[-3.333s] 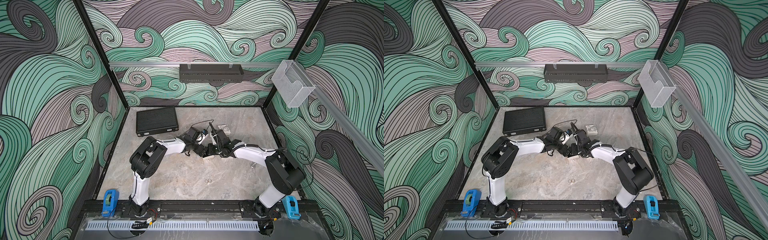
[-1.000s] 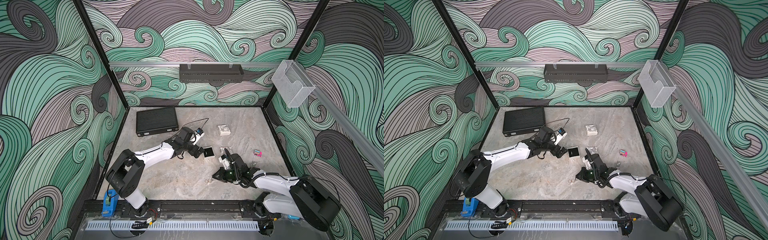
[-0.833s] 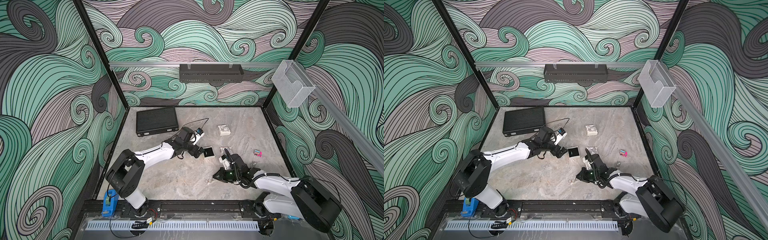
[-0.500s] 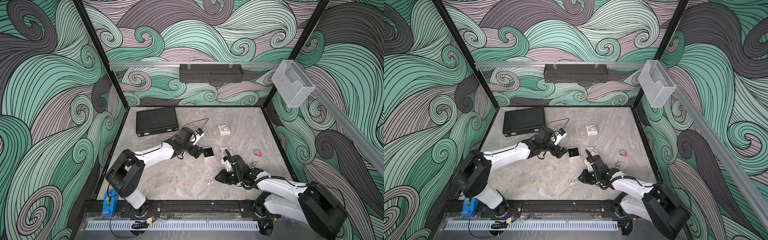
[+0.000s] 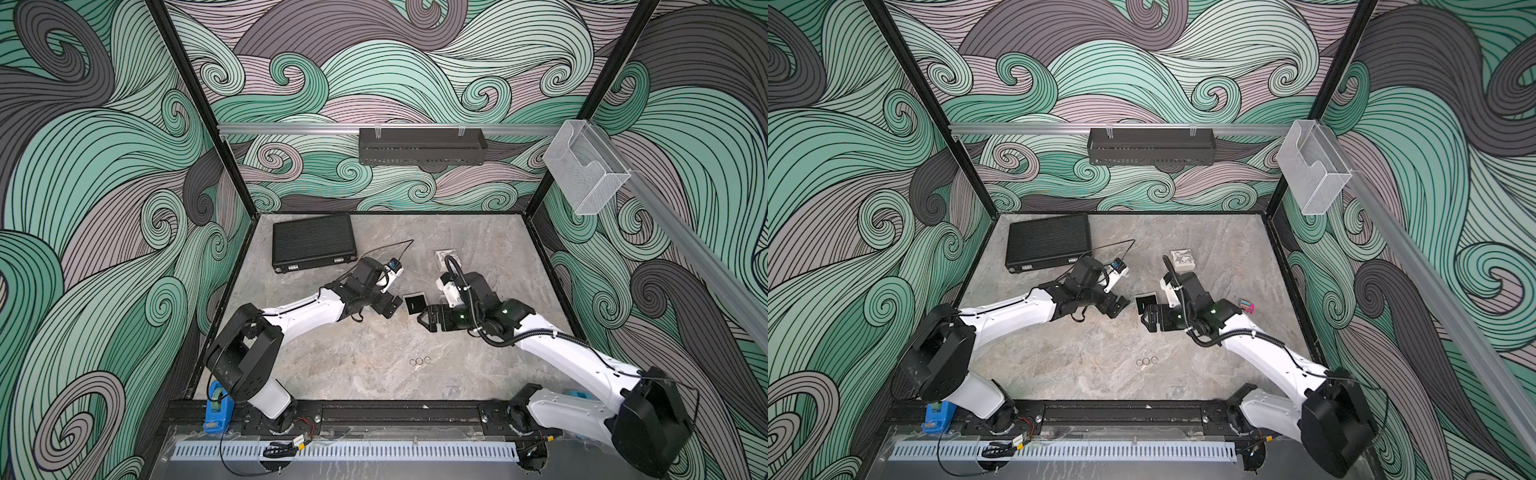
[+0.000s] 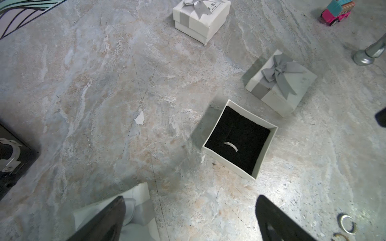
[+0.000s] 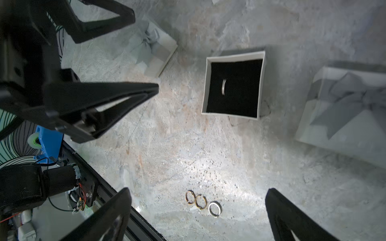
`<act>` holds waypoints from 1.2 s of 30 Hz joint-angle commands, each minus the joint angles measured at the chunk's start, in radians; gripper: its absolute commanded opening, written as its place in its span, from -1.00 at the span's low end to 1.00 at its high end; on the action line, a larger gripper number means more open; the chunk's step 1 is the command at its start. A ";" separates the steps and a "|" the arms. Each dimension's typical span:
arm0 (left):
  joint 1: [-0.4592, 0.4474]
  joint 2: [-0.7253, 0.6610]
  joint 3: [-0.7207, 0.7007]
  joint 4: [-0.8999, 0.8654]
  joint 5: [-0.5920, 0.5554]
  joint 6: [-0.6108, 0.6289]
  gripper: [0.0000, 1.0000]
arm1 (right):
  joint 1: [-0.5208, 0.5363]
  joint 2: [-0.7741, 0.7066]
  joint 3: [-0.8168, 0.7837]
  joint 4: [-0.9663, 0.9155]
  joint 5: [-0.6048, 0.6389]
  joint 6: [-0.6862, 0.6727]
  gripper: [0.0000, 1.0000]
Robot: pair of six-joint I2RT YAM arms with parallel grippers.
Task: Take the rings out of the lift-off lid box
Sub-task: Take out the ring from the jewelry box.
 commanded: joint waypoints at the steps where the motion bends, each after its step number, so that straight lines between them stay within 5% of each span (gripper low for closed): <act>1: 0.003 -0.033 -0.016 0.010 -0.020 -0.006 0.95 | -0.014 0.085 0.093 -0.027 0.037 -0.083 0.99; 9: 0.018 -0.004 -0.018 0.020 -0.024 -0.040 0.96 | -0.009 0.302 0.250 0.017 0.033 -0.060 0.97; 17: 0.031 0.035 -0.016 0.072 -0.014 -0.052 0.96 | 0.046 0.445 0.339 -0.020 0.127 -0.067 -0.01; 22: 0.044 0.046 -0.015 0.084 -0.001 -0.057 0.95 | 0.043 0.487 0.332 0.005 0.165 -0.069 -0.42; 36: 0.052 0.102 0.024 0.077 0.054 -0.064 0.96 | 0.041 0.600 0.347 0.042 0.188 -0.071 -0.57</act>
